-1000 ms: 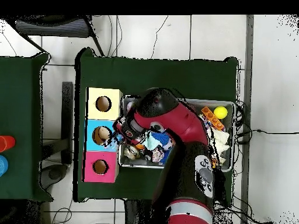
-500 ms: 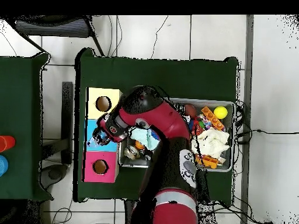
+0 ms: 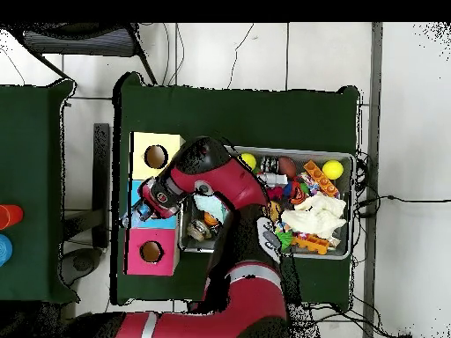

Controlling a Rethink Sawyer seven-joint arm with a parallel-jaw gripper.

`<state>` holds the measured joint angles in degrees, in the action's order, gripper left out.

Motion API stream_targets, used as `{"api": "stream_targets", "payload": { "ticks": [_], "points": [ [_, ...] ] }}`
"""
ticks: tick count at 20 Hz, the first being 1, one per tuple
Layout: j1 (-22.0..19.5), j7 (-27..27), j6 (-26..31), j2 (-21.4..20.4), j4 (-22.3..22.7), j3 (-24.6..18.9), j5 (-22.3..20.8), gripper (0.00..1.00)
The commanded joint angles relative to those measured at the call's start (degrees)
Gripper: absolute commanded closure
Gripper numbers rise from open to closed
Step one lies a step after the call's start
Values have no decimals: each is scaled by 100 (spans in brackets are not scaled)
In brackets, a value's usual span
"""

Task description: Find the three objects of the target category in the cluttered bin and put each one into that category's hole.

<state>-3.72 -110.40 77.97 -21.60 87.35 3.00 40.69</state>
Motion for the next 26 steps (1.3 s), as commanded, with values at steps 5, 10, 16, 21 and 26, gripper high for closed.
{"api": "stream_targets", "payload": {
  "ticks": [5, 10, 16, 21, 26],
  "points": [
    [-102, -422, -1234, 926, 313, -627, 188, 100],
    [-83, -416, -1148, 1152, 102, -568, -92, 100],
    [-75, -496, -691, 1238, -122, -529, -405, 0],
    [-79, -642, -634, 1110, -211, -495, -372, 0],
    [-117, -639, -639, 1116, -380, -440, -448, 0]
  ]
}}
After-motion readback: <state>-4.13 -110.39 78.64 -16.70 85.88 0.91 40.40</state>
